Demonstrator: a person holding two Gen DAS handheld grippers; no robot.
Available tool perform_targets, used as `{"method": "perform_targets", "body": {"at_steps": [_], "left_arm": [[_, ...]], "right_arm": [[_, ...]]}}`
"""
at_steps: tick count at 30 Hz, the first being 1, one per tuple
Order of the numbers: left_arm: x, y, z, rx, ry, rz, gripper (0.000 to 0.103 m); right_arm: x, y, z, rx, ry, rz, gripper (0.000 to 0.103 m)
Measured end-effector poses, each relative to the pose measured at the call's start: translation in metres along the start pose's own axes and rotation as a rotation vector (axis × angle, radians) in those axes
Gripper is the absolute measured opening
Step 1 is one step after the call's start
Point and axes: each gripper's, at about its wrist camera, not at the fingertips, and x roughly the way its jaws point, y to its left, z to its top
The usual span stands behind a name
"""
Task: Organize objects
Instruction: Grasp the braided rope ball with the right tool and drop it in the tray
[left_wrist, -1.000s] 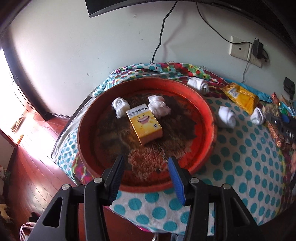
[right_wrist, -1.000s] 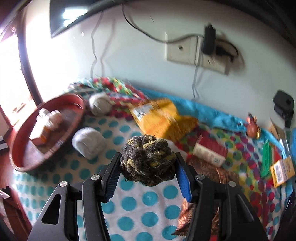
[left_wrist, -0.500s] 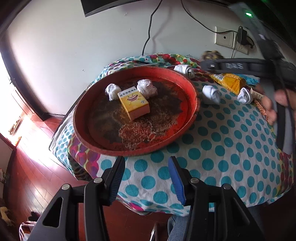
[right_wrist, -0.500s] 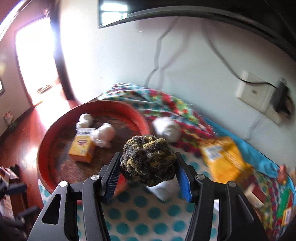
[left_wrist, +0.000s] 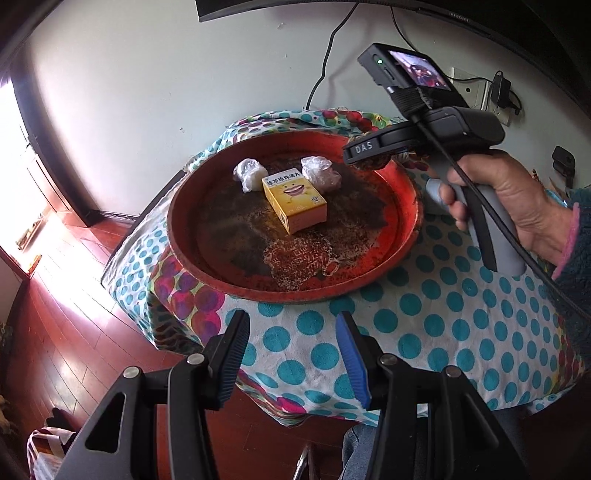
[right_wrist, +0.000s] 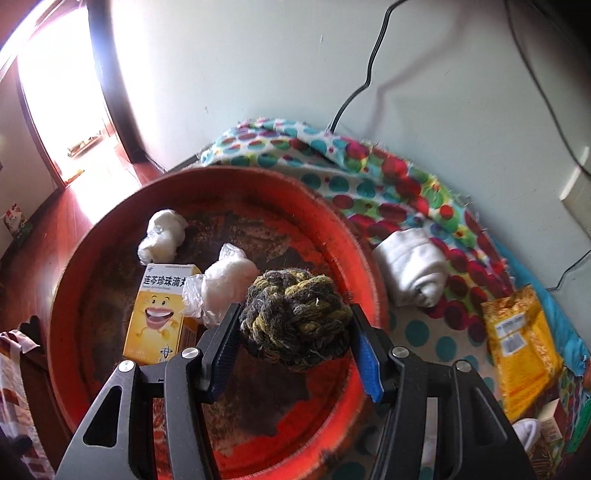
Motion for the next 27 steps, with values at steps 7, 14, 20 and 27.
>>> {"method": "perform_targets", "body": {"at_steps": [7, 14, 20, 27], "left_arm": [[0.008, 0.001, 0.002, 0.002, 0.008, -0.002, 0.050], [0.014, -0.004, 0.007, -0.014, 0.018, -0.015, 0.050], [0.013, -0.020, 0.014, 0.010, -0.001, -0.038, 0.050], [0.020, -0.062, 0.030, 0.073, -0.004, -0.108, 0.050]], "right_arm": [[0.017, 0.007, -0.002, -0.019, 0.047, -0.004, 0.053], [0.009, 0.006, -0.003, -0.032, 0.005, -0.010, 0.057], [-0.024, -0.015, -0.013, 0.009, -0.054, 0.018, 0.059], [-0.070, -0.058, -0.069, 0.054, -0.097, -0.058, 0.062]]}}
